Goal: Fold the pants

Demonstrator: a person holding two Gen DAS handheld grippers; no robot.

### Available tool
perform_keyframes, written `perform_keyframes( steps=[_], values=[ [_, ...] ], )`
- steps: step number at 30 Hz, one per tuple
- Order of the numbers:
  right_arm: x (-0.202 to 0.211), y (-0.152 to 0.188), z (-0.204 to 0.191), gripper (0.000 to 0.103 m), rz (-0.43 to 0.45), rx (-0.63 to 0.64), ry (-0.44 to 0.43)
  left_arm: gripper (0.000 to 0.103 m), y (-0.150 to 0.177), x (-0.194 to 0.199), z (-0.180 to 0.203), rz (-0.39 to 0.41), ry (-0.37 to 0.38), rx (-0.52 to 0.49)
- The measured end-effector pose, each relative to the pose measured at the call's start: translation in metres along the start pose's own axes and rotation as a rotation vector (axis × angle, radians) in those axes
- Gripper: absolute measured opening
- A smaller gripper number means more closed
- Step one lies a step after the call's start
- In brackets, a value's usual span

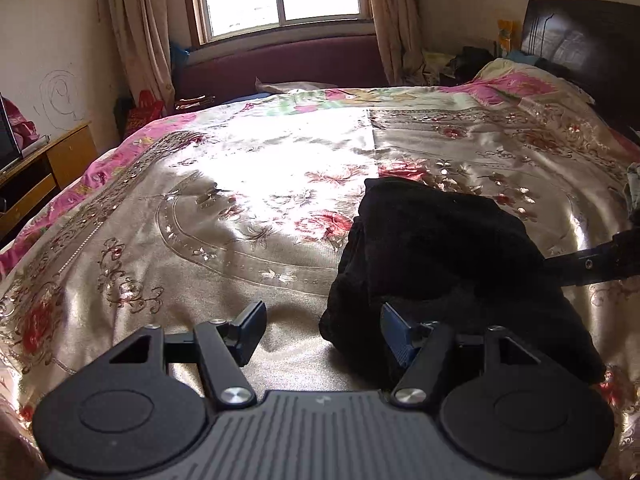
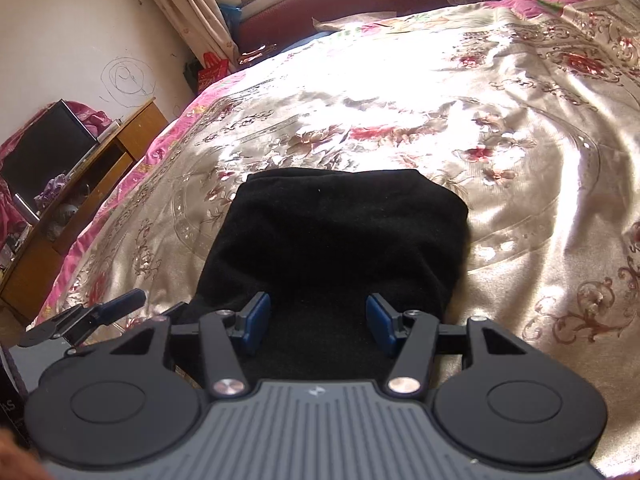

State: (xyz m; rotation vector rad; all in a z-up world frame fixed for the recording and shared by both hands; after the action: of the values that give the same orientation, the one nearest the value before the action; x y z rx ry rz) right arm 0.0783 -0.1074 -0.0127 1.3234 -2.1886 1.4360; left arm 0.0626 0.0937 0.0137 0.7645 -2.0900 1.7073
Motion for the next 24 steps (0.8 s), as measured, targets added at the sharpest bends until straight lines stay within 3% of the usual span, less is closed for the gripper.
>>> perform_keyframes(
  steps=[13,24],
  values=[
    [0.025,0.019,0.000,0.056,0.008,0.035,0.064,0.081,0.007,0.031,0.022,0.049,-0.020,-0.035],
    [0.029,0.025,0.010,0.056,-0.010,0.021,0.083,0.085,0.009,0.023,0.034,0.035,-0.018,-0.068]
  ],
)
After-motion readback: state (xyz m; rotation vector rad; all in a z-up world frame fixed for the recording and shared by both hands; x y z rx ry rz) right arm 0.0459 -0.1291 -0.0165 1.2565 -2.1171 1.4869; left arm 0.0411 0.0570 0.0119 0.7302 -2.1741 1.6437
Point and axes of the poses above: each gripper's, at about its wrist camera, not at the fingertips, and x roughly against the way its jaws point, z to its right, y to its underside, the point moved 4 cm from there along -x, roughly the way its jaws point, and after that the axes turned 12 degrees about -y, right-handed, at the moved point
